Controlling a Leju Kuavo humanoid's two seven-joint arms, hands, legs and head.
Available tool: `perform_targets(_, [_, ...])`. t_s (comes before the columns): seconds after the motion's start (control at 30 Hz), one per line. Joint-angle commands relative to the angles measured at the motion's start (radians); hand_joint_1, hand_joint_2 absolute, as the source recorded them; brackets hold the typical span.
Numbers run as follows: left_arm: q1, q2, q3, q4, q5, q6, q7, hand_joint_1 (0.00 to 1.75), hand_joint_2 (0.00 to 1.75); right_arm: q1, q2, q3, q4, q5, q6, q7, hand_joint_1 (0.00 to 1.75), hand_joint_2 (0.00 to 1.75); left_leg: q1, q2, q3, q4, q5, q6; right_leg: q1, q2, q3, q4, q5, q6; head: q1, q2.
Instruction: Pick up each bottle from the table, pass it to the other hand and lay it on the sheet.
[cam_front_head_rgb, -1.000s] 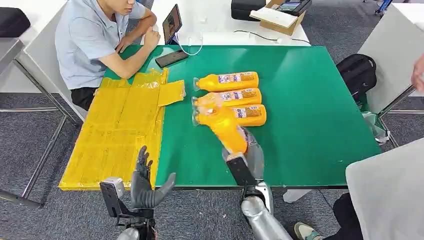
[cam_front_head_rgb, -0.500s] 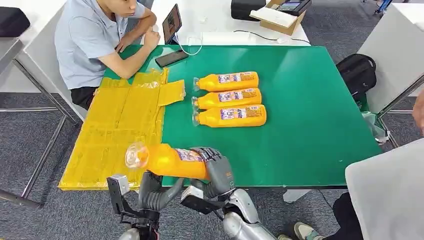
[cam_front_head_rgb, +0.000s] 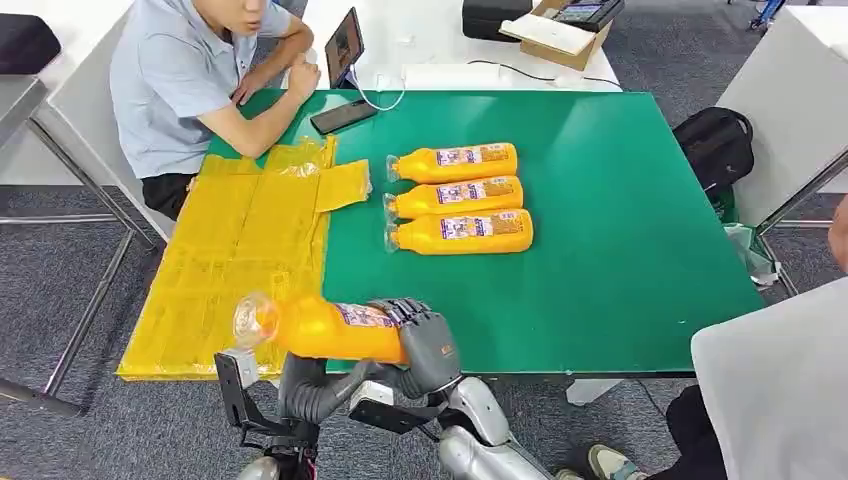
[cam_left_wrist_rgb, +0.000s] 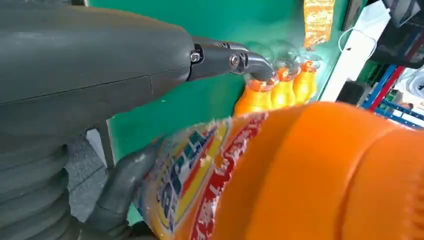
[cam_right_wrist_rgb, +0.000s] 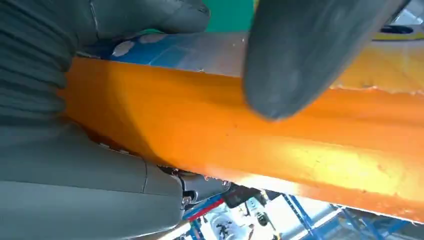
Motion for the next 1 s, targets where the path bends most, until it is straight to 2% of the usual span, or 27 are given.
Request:
perform_targets(0.03, [-0.036, 0.003, 0.044, 0.006, 0.055, 0.016, -0.002, 0.00, 1.75, -0.082, 0.034, 0.175, 0.195, -0.018, 0.077, 0.032, 1.48, 1.75, 0.001, 0.001, 0.003, -0.001, -0.001, -0.001, 0.001, 0.000, 0.003, -0.001, 0.000, -0.002, 0.000, 0.000])
perform_targets(0.07, [-0.043, -0.006, 0.056, 0.002, 0.115, -0.024, 0.036, 0.35, 1.75, -0.105, 0.044, 0.213, 0.215, -0.011, 0.098, 0.049, 1.75, 1.75, 0.001, 0.002, 0.003, -0.001, -0.001, -0.002, 0.001, 0.000, 0.003, -0.001, -0.001, -0.002, 0.000, 0.000])
perform_targets(0.1, [-0.042, -0.010, 0.060, -0.001, 0.122, -0.026, 0.035, 0.37, 1.75, -0.108, 0.049, 0.220, 0.224, -0.011, 0.101, 0.054, 1.75, 1.75, 0.001, 0.002, 0.004, -0.001, -0.001, -0.002, 0.002, 0.000, 0.003, -0.001, -0.001, -0.002, 0.000, 0.000])
perform_targets(0.13, [-0.041, -0.016, 0.074, -0.006, 0.133, -0.019, 0.030, 1.75, 1.75, -0.105, 0.063, 0.235, 0.241, -0.005, 0.085, 0.057, 1.05, 1.75, 0.001, 0.001, 0.003, -0.001, 0.000, -0.001, 0.001, 0.000, 0.002, -0.001, -0.001, -0.002, 0.000, 0.000])
perform_targets(0.17, [-0.041, -0.016, 0.075, -0.007, 0.134, -0.018, 0.030, 1.75, 1.75, -0.103, 0.065, 0.236, 0.242, -0.005, 0.085, 0.056, 0.72, 1.75, 0.001, 0.001, 0.002, -0.001, 0.000, -0.001, 0.001, 0.000, 0.001, -0.001, 0.000, -0.002, 0.000, 0.000])
perform_targets(0.2, [-0.040, -0.014, 0.077, -0.010, 0.136, -0.017, 0.030, 1.75, 1.75, -0.098, 0.070, 0.244, 0.243, 0.001, 0.073, 0.052, 0.02, 1.75, 0.001, 0.000, 0.001, -0.001, 0.000, -0.001, 0.001, -0.001, 0.001, 0.000, 0.000, -0.001, 0.000, 0.000])
perform_targets(0.27, [-0.026, -0.012, 0.087, -0.020, 0.150, -0.008, 0.033, 1.75, 1.75, -0.060, 0.088, 0.246, 0.233, -0.007, 0.044, 0.045, 0.00, 1.75, 0.001, 0.000, 0.001, 0.000, -0.001, -0.001, 0.001, -0.001, 0.001, -0.001, -0.001, -0.002, 0.000, 0.000])
perform_targets(0.3, [-0.021, -0.007, 0.088, -0.026, 0.156, -0.005, 0.035, 1.75, 1.75, -0.054, 0.091, 0.252, 0.233, -0.013, 0.037, 0.051, 0.00, 0.00, 0.002, -0.001, 0.004, -0.001, -0.001, -0.002, 0.002, -0.002, 0.004, -0.001, -0.002, -0.003, 0.000, 0.000])
perform_targets(0.5, [-0.027, -0.006, 0.110, -0.006, 0.166, 0.053, 0.034, 1.75, 1.75, -0.047, 0.081, 0.250, 0.213, -0.070, -0.033, 0.002, 0.00, 0.00, 0.001, -0.001, 0.001, -0.001, 0.000, -0.001, 0.001, -0.002, 0.000, -0.001, -0.001, -0.001, 0.000, 0.000])
perform_targets(0.53, [-0.023, -0.033, 0.136, -0.001, 0.155, 0.101, 0.022, 1.75, 1.75, -0.038, 0.071, 0.234, 0.190, -0.075, -0.054, -0.013, 0.00, 0.00, 0.002, -0.001, 0.002, -0.001, -0.001, -0.001, 0.001, -0.003, 0.001, 0.000, -0.001, -0.002, -0.001, 0.000])
perform_targets(0.63, [-0.025, -0.047, 0.150, -0.003, 0.136, 0.140, 0.021, 1.75, 1.75, -0.010, 0.075, 0.158, 0.171, -0.044, -0.054, -0.052, 0.00, 0.00, 0.002, -0.002, 0.001, 0.000, -0.001, -0.001, 0.002, -0.004, 0.001, -0.001, -0.002, -0.002, 0.000, 0.000])
perform_targets(0.73, [-0.041, -0.034, 0.177, 0.006, 0.101, 0.175, 0.008, 1.75, 1.75, 0.013, 0.090, 0.077, 0.166, -0.016, -0.054, -0.079, 0.00, 0.00, 0.002, -0.002, 0.002, 0.000, -0.001, -0.001, 0.002, -0.004, 0.002, -0.001, -0.002, -0.003, 0.000, 0.000])
perform_targets(0.9, [-0.043, -0.031, 0.185, 0.008, 0.102, 0.174, 0.008, 1.75, 1.75, 0.015, 0.088, 0.075, 0.165, -0.017, -0.054, -0.082, 0.00, 0.00, 0.001, 0.000, -0.001, -0.001, 0.000, -0.001, 0.001, -0.002, -0.001, -0.001, -0.001, -0.002, 0.000, 0.000])
perform_targets(1.0, [-0.068, -0.019, 0.202, 0.052, -0.057, 0.275, -0.060, 1.75, 1.75, 0.051, 0.098, -0.020, 0.141, 0.010, -0.054, -0.123, 0.00, 0.00, 0.001, -0.001, -0.001, -0.001, 0.000, -0.001, 0.001, -0.002, -0.001, 0.000, -0.001, -0.002, 0.000, 0.000])
